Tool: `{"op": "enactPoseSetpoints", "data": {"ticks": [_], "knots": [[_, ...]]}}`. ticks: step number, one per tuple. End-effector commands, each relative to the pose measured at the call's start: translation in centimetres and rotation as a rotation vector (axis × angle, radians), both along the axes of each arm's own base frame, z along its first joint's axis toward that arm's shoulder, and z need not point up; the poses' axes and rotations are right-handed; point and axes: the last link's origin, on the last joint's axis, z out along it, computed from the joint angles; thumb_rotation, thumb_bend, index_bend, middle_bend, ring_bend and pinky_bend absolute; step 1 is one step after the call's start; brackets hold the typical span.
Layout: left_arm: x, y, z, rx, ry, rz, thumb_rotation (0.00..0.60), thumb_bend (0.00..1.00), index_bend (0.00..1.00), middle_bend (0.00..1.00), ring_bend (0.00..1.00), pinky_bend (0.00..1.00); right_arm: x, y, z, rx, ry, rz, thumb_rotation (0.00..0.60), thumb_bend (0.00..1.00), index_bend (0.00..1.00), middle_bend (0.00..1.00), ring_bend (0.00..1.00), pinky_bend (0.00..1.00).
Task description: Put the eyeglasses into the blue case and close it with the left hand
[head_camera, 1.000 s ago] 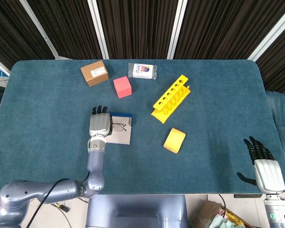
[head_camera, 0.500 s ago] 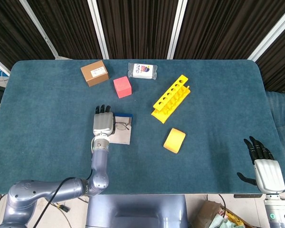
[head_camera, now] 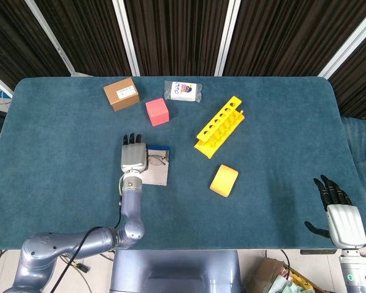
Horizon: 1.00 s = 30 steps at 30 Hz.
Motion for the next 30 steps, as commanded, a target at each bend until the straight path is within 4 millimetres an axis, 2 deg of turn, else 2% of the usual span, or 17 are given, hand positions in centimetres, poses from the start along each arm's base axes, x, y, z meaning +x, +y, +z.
{"op": "enactPoseSetpoints", "data": {"ticks": [1, 16, 18, 23, 30], "knots": [[0.1, 0.0, -0.1, 0.002, 0.003, -0.005, 0.6, 0.44, 0.57, 0.13, 0.0, 0.0, 0.0, 0.0, 0.0, 0.002, 0.0, -0.001, 0.6, 0.16, 0.0, 0.0, 0.09, 0.19], [0.3, 0.5, -0.9, 0.021, 0.032, -0.024, 0.6, 0.44, 0.54, 0.12, 0.0, 0.0, 0.0, 0.0, 0.0, 0.005, -0.001, -0.007, 0.6, 0.16, 0.0, 0.0, 0.09, 0.19], [0.3, 0.5, -1.1, 0.022, 0.036, -0.026, 0.6, 0.44, 0.52, 0.12, 0.0, 0.0, -0.1, 0.0, 0.0, 0.005, 0.0, -0.007, 0.6, 0.16, 0.0, 0.0, 0.09, 0.19], [0.1, 0.4, -1.4, 0.008, 0.051, -0.026, 0.6, 0.43, 0.35, 0.11, 0.0, 0.0, -0.1, -0.1, 0.0, 0.006, 0.001, -0.009, 0.6, 0.16, 0.0, 0.0, 0.09, 0.19], [0.4, 0.0, -1.5, 0.004, 0.057, -0.04, 0.6, 0.43, 0.27, 0.11, 0.0, 0.0, 0.0, -0.1, 0.0, 0.006, 0.001, -0.009, 0.6, 0.16, 0.0, 0.0, 0.09, 0.19]]}}
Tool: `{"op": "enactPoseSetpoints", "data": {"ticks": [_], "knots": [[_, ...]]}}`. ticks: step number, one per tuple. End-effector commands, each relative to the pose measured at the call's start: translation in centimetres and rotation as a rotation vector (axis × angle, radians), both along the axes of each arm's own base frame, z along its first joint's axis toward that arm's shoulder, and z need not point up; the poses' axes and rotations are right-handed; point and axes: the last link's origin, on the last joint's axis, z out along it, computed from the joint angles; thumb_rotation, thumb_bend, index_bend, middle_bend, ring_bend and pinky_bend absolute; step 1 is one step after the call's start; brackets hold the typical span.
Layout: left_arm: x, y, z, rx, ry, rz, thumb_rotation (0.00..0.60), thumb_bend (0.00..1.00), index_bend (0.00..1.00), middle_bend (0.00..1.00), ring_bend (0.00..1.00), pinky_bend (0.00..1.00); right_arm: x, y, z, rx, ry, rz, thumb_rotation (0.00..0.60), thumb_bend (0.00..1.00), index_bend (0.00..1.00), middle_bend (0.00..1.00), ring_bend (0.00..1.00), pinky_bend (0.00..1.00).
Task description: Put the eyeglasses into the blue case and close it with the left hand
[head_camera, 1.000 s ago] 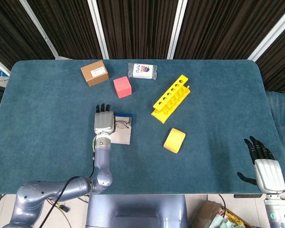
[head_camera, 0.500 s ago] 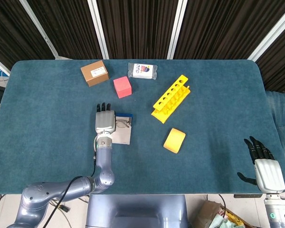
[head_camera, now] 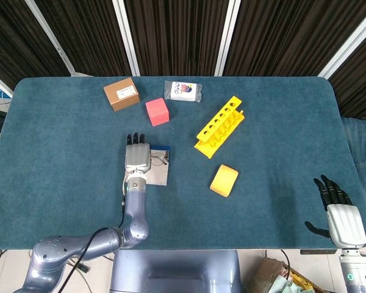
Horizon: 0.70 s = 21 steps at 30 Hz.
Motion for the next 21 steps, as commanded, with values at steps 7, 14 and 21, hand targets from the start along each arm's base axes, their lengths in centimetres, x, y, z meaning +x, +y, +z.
{"op": "enactPoseSetpoints", "data": {"ticks": [7, 14, 21], "knots": [[0.8, -1.0, 1.4, 0.032, -0.004, -0.068, 0.6, 0.43, 0.28, 0.11, 0.0, 0.0, 0.0, 0.0, 0.0, 0.004, 0.0, 0.001, 0.6, 0.16, 0.0, 0.0, 0.09, 0.19], [0.2, -3.2, 4.2, 0.035, -0.001, -0.16, 0.6, 0.43, 0.28, 0.11, 0.0, 0.01, 0.1, 0.1, -0.1, 0.004, 0.002, 0.001, 0.6, 0.16, 0.0, 0.0, 0.09, 0.19], [-1.6, -5.6, 5.9, -0.06, -0.063, -0.186, 0.6, 0.49, 0.24, 0.22, 0.24, 0.5, 0.1, 0.0, -0.1, 0.002, 0.003, -0.003, 0.6, 0.16, 0.0, 0.0, 0.09, 0.19]]}}
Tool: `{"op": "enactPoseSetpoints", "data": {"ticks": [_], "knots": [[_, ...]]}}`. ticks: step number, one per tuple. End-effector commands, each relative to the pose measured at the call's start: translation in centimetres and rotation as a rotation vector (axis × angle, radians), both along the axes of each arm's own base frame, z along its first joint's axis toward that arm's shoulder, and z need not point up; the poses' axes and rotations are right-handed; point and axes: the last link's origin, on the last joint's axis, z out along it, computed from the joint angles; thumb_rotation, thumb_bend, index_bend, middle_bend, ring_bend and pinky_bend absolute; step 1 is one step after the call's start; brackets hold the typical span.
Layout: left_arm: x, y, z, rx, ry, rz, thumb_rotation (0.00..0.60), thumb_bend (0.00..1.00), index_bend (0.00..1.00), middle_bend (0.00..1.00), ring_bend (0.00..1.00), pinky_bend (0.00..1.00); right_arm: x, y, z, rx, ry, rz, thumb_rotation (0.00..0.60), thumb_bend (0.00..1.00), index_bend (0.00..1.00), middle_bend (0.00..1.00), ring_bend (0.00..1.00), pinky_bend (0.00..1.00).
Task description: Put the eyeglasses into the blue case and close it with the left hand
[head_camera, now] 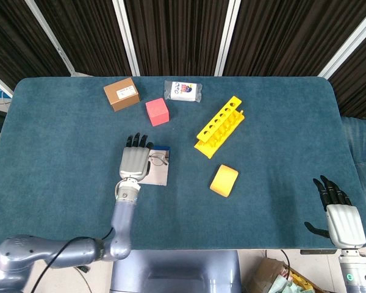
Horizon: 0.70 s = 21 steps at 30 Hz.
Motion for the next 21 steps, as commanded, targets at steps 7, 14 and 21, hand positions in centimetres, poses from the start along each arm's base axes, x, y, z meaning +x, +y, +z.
{"op": "enactPoseSetpoints", "data": {"ticks": [7, 14, 21], "knots": [[-2.8, -2.6, 1.7, -0.125, -0.046, 0.018, 0.6, 0.51, 0.04, 0.63, 0.66, 0.71, 0.0, 0.0, 0.0, 0.0, -0.002, -0.002, 0.6, 0.16, 0.0, 0.0, 0.09, 0.19], [-3.9, -3.0, 1.1, -0.216, -0.068, 0.101, 0.6, 0.53, 0.0, 0.75, 0.77, 0.75, 0.0, 0.0, 0.0, 0.002, -0.005, -0.006, 0.6, 0.16, 0.0, 0.0, 0.09, 0.19], [-4.4, -2.7, 0.1, -0.234, -0.061, 0.121, 0.6, 0.53, 0.0, 0.76, 0.78, 0.75, -0.1, -0.1, 0.0, 0.001, -0.008, -0.014, 0.6, 0.16, 0.0, 0.0, 0.09, 0.19]]}}
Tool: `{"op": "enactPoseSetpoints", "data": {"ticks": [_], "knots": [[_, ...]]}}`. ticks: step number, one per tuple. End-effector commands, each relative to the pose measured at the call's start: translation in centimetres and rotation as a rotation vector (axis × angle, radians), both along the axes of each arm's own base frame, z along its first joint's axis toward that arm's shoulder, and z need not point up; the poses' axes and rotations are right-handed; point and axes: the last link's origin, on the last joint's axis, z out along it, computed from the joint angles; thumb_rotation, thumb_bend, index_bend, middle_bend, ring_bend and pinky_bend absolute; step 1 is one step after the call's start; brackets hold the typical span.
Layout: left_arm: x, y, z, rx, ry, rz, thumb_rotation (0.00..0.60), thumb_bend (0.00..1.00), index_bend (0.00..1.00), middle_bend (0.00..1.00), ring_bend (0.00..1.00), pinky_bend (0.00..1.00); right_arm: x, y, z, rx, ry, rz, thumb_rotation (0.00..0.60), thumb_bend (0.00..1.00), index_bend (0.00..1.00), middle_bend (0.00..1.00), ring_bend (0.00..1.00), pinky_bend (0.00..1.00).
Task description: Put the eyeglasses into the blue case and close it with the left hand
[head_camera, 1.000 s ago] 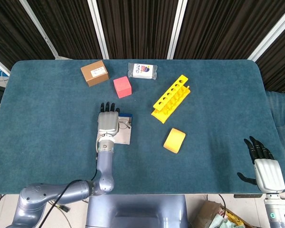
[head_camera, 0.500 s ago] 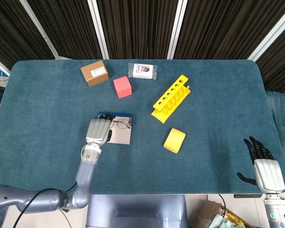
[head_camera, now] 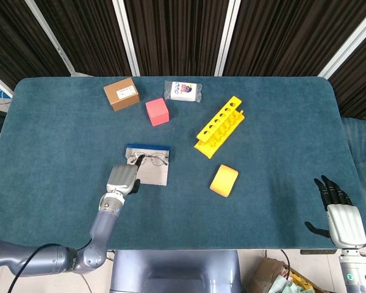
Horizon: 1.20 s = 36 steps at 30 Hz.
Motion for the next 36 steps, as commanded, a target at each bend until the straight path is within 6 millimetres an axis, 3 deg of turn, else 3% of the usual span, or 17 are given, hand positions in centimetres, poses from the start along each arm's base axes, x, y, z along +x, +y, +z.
{"op": "enactPoseSetpoints", "data": {"ticks": [1, 36], "knots": [[-0.2, -0.1, -0.5, -0.009, 0.005, 0.002, 0.6, 0.53, 0.0, 0.76, 0.78, 0.75, 0.0, 0.0, 0.0, 0.002, 0.0, 0.0, 0.6, 0.16, 0.0, 0.0, 0.09, 0.19], [-0.1, 0.8, -3.2, -0.015, 0.029, 0.023, 0.6, 0.53, 0.0, 0.76, 0.78, 0.75, 0.0, 0.0, 0.1, 0.0, 0.002, 0.002, 0.6, 0.16, 0.0, 0.0, 0.09, 0.19]]}}
